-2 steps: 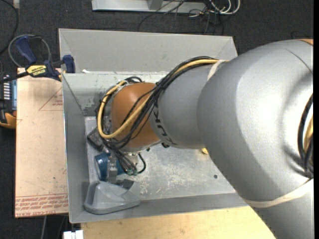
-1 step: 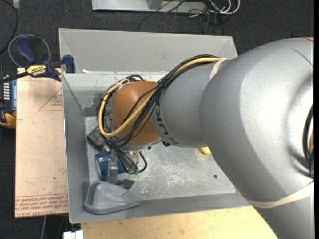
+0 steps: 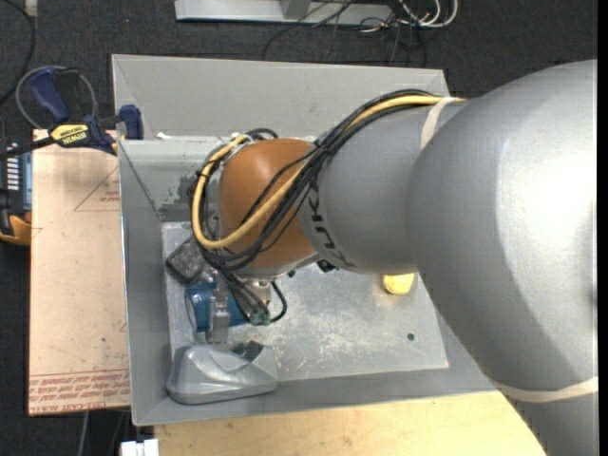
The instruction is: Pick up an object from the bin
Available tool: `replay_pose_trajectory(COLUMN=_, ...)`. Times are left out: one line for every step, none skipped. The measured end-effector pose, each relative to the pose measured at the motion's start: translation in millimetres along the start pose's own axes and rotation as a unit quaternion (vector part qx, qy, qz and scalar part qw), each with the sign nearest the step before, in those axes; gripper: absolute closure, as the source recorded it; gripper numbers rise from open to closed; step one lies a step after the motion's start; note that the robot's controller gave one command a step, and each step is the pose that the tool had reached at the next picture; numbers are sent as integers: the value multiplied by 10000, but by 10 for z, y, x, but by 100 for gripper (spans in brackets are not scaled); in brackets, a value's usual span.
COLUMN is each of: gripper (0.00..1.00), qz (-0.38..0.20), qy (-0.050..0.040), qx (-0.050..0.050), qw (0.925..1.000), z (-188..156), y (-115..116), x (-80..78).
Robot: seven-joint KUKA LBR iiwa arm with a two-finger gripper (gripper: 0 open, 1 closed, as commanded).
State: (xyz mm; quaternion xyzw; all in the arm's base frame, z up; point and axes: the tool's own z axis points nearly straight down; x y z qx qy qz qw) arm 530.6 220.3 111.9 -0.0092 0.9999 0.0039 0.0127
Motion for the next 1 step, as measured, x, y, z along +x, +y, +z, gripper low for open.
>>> replay_pose_trajectory(gripper=100, qz=4, qy=-22, qx=-5, qw=10000, z=-339, y=4, x=-25)
